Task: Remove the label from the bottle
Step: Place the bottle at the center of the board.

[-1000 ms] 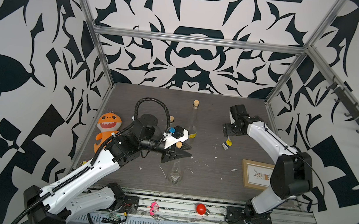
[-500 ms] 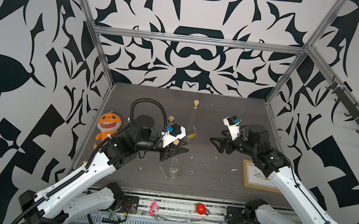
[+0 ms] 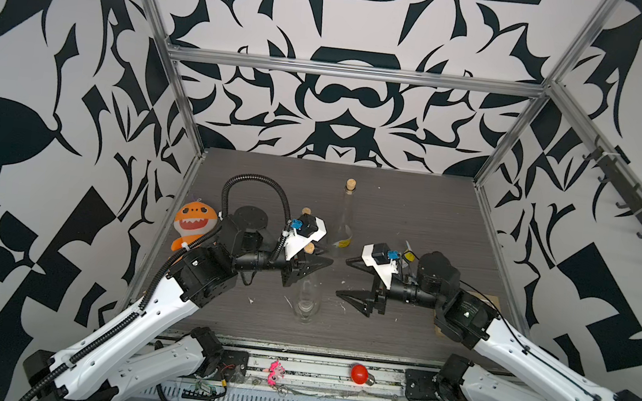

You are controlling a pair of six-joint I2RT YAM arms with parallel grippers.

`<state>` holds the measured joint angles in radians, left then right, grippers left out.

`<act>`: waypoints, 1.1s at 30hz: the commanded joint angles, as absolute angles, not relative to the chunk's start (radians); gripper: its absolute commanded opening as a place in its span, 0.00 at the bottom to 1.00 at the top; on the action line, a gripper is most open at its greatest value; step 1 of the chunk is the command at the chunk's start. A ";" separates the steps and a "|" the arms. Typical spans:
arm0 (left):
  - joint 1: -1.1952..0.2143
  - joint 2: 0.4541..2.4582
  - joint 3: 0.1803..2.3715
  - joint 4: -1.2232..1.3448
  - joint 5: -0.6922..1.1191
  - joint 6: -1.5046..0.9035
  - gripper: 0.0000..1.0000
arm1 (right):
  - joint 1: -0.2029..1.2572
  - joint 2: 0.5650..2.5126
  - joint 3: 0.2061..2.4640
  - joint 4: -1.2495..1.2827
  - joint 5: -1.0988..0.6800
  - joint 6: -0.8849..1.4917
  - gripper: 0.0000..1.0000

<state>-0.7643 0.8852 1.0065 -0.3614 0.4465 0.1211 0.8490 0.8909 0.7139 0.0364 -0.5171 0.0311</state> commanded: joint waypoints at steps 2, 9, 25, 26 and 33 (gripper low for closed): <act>-0.767 0.832 1.101 -0.440 0.364 0.138 0.00 | 0.861 0.891 0.719 0.104 -0.423 0.033 0.84; -0.766 0.775 1.146 -0.555 0.129 0.175 0.00 | 0.862 0.908 0.745 0.080 -0.387 0.013 0.85; -0.428 0.912 1.114 -0.321 -0.010 0.191 0.00 | 0.862 0.900 0.762 0.007 -0.226 0.074 0.87; -0.378 0.933 1.119 -0.311 0.040 0.181 0.00 | 0.861 0.896 0.761 0.001 -0.221 0.077 0.86; -0.076 1.059 1.097 -0.116 0.342 0.036 0.00 | 0.861 0.875 0.743 -0.008 -0.201 0.097 0.86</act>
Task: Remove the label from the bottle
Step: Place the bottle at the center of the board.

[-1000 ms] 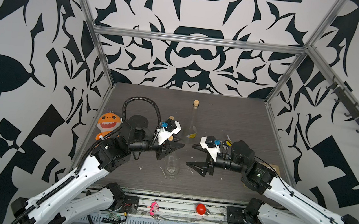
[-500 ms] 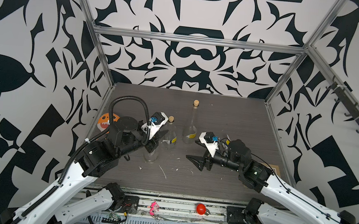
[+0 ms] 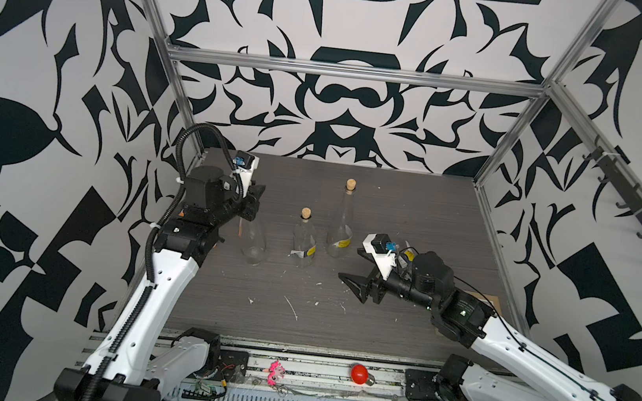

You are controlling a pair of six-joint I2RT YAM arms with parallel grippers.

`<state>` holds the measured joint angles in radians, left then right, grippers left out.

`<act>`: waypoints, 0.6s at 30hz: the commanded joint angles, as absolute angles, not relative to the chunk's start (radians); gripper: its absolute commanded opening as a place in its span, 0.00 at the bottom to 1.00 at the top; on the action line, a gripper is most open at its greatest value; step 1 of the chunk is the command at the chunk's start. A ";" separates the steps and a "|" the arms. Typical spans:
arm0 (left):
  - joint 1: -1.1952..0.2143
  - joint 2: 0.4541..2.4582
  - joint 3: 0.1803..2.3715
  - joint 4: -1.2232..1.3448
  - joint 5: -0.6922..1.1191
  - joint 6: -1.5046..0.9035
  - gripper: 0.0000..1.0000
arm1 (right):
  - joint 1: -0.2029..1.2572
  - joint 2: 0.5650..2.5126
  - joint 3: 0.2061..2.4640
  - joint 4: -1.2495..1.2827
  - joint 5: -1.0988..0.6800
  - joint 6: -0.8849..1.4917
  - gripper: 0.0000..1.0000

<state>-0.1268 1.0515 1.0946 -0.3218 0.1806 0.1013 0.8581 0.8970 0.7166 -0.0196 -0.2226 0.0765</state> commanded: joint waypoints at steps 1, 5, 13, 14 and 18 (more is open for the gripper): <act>-0.070 1.073 1.101 -0.101 0.335 0.042 0.00 | 0.862 0.873 0.741 -0.010 -0.200 0.097 0.86; -0.067 1.164 1.142 -0.038 0.347 0.069 0.00 | 0.861 0.872 0.739 -0.011 -0.194 0.094 0.86; -0.067 1.351 1.236 0.065 0.409 0.066 0.00 | 0.861 0.894 0.747 -0.020 -0.185 0.080 0.86; -0.067 1.371 1.249 0.067 0.417 0.073 0.00 | 0.861 0.894 0.749 -0.023 -0.183 0.076 0.86; -0.074 1.431 1.299 0.047 0.448 0.109 0.00 | 0.861 0.897 0.751 -0.026 -0.176 0.060 0.86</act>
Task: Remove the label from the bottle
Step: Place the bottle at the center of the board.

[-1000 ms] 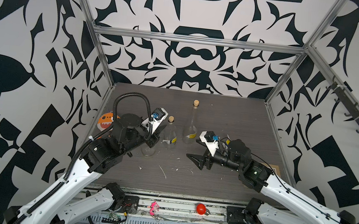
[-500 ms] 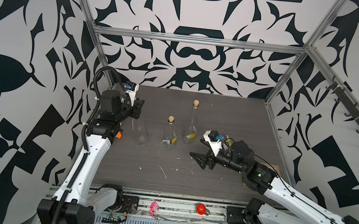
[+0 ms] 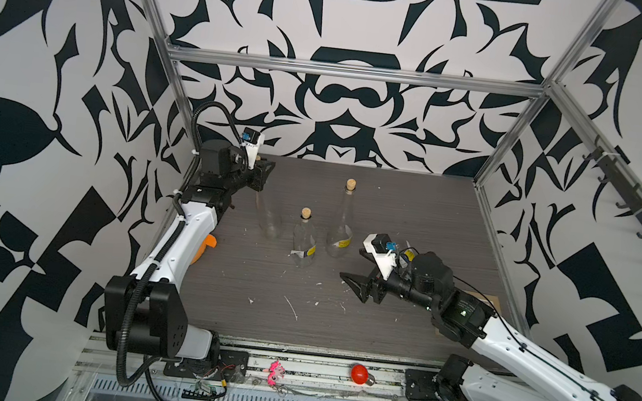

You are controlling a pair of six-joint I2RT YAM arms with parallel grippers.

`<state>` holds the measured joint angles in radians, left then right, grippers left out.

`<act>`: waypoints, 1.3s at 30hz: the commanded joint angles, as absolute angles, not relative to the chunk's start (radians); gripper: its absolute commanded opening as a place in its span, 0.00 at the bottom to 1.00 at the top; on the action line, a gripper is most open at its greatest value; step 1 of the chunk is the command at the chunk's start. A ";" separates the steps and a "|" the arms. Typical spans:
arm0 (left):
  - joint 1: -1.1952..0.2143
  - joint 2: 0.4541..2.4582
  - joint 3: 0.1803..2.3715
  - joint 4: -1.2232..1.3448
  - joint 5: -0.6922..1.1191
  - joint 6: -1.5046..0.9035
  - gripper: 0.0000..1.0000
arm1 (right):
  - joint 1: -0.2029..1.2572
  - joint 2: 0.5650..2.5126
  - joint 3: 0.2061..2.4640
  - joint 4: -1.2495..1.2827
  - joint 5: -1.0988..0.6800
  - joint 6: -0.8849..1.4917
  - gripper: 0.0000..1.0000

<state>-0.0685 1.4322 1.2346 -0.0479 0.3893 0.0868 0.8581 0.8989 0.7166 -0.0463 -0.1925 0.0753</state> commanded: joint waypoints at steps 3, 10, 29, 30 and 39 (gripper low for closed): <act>-0.086 1.457 1.316 0.032 0.456 0.132 0.00 | 0.861 0.906 0.755 -0.028 -0.176 0.054 0.86; -0.106 1.526 1.393 -0.054 0.483 0.155 0.00 | 0.861 0.923 0.764 -0.035 -0.182 0.048 0.87; -0.139 1.583 1.449 -0.081 0.498 0.150 0.90 | 0.861 0.884 0.731 -0.047 -0.170 0.070 0.86; -0.138 1.586 1.454 -0.081 0.502 0.146 0.98 | 0.861 0.878 0.726 -0.048 -0.168 0.074 0.86; -0.138 1.534 1.459 -0.055 0.516 0.112 0.99 | 0.861 0.832 0.709 -0.083 -0.141 0.092 0.86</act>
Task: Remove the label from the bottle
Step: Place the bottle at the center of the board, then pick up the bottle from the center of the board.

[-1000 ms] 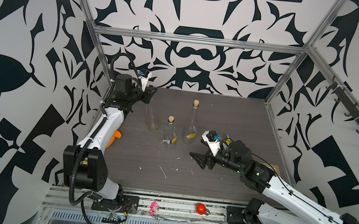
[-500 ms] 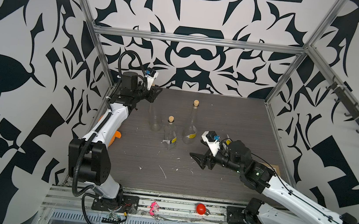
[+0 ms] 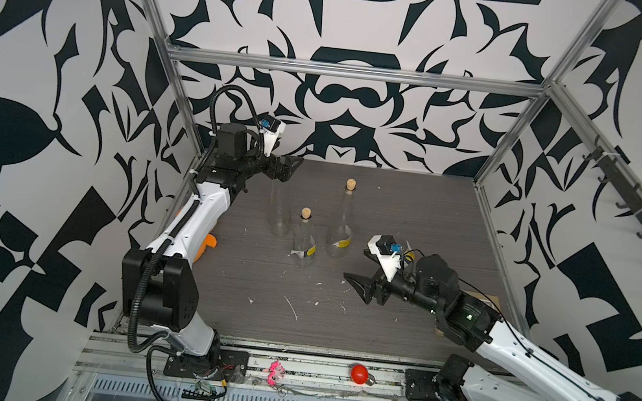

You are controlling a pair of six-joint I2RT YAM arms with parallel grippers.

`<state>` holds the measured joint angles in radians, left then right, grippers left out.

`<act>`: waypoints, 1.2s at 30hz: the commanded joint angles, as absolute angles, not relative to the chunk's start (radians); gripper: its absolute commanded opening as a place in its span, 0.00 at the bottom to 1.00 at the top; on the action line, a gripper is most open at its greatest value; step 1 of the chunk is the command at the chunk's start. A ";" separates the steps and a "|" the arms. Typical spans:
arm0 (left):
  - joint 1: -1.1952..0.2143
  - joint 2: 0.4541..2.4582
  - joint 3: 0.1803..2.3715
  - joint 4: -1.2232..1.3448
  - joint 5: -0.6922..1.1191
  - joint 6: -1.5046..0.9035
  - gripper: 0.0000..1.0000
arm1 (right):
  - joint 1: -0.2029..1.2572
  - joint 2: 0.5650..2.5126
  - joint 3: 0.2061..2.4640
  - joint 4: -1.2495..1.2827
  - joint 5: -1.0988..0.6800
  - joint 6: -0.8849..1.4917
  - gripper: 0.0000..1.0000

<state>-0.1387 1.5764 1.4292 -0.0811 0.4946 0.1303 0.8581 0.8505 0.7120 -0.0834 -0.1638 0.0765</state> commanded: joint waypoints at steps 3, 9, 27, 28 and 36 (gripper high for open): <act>-0.138 1.476 1.442 -0.047 0.495 0.112 0.99 | 0.861 0.833 0.709 -0.090 -0.129 0.093 0.88; -0.139 1.358 1.434 -0.127 0.459 0.121 0.99 | 0.861 0.860 0.715 -0.085 -0.129 0.095 0.94; -0.301 0.898 0.934 -0.151 0.600 -0.058 0.99 | 0.861 0.857 0.741 -0.109 -0.051 0.128 0.97; -0.317 0.896 0.911 -0.133 0.606 -0.063 0.99 | 0.861 0.859 0.741 -0.108 -0.049 0.134 0.97; -0.378 0.969 0.837 -0.057 0.508 -0.052 1.00 | 0.861 0.860 0.744 -0.134 -0.037 0.117 0.98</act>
